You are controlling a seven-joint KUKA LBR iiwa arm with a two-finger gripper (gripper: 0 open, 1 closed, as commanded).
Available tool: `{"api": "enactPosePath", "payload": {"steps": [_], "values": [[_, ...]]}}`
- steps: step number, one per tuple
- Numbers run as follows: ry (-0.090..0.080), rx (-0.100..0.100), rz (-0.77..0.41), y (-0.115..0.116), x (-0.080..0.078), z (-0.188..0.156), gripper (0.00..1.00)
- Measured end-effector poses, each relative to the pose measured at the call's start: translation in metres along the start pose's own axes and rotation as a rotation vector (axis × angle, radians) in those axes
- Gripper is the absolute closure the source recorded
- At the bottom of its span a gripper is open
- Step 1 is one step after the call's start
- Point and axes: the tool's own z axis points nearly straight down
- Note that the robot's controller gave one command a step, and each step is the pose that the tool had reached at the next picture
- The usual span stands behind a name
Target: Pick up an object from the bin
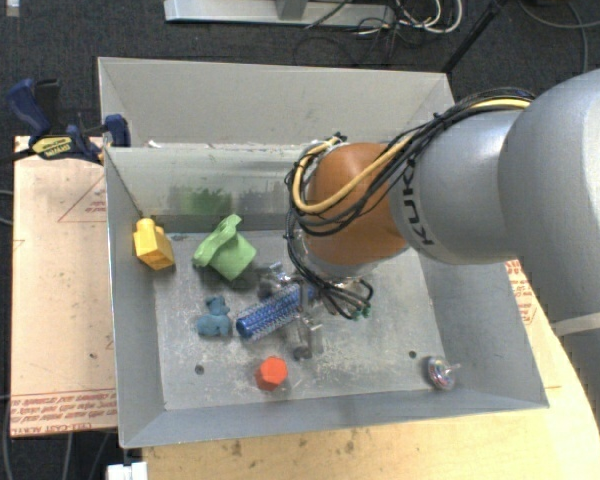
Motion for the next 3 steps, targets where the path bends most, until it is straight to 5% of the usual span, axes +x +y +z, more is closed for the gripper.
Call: {"api": "enactPosePath", "payload": {"steps": [1,2,3], "values": [[-0.001,-0.002,0.002,0.000,-0.001,0.000,0.00],[-0.001,-0.002,0.002,0.000,0.000,0.000,1.00],[-0.003,0.001,0.004,0.001,-0.001,-0.028,1.00]]}}
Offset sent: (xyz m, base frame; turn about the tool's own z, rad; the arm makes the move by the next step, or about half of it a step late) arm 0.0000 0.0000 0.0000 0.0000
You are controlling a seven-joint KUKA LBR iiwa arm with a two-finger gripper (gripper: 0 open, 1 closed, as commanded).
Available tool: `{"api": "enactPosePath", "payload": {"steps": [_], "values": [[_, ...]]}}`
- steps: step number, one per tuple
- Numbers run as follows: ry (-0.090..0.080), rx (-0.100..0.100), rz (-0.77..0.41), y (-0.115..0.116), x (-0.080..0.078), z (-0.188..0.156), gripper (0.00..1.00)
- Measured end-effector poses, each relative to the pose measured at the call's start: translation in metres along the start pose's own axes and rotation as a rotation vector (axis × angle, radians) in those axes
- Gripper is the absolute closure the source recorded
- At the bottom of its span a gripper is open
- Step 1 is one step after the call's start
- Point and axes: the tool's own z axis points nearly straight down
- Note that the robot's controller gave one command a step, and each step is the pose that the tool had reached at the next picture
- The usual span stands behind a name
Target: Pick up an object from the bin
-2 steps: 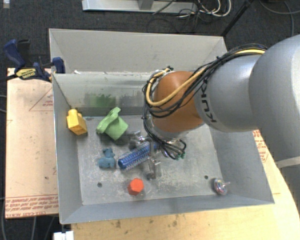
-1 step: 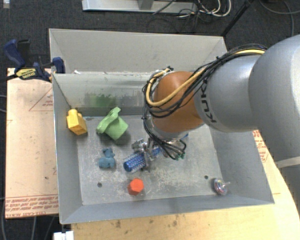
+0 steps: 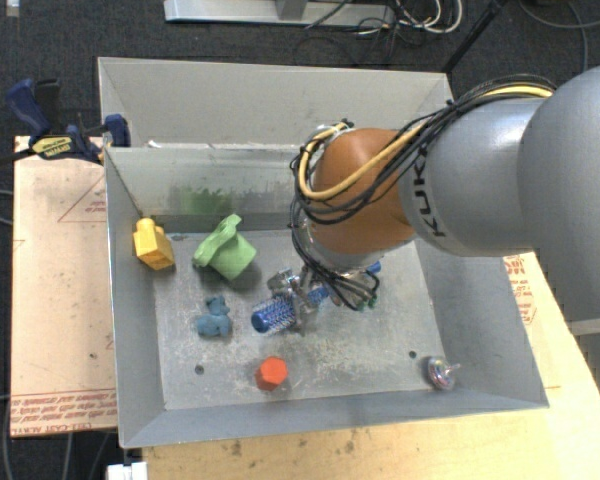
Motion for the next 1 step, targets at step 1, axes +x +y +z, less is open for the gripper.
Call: {"api": "enactPosePath", "payload": {"steps": [1], "values": [[0.000,0.000,0.002,0.0005,-0.0007,-0.0263,1.00]]}}
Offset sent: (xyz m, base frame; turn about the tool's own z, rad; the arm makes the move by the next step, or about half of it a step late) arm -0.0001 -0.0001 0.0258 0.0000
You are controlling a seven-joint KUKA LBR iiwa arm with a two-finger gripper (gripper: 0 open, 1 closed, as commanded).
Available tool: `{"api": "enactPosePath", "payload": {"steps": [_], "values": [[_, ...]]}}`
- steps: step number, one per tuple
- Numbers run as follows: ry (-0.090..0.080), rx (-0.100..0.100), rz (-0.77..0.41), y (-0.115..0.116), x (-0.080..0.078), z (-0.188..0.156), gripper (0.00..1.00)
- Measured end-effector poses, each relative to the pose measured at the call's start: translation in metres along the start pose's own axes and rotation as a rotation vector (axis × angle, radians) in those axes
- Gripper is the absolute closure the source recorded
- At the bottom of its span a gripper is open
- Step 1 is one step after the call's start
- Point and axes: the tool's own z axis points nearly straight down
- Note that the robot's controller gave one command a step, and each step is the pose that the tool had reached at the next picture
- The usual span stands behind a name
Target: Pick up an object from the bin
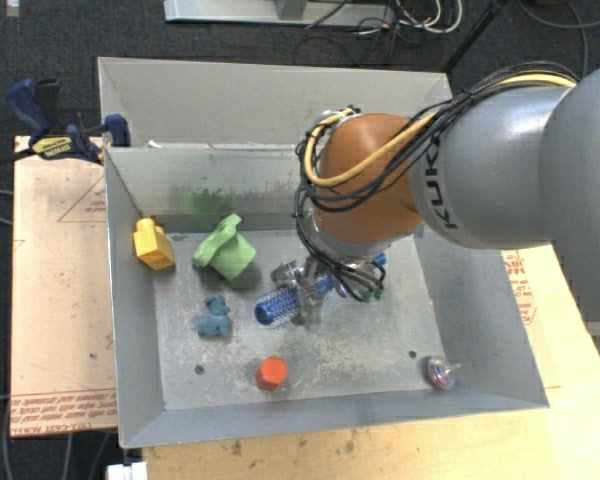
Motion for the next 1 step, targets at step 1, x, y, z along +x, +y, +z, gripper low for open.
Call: {"api": "enactPosePath", "payload": {"steps": [1], "values": [[-0.003,0.001,0.001,0.0007,-0.0014,-0.0421,1.00]]}}
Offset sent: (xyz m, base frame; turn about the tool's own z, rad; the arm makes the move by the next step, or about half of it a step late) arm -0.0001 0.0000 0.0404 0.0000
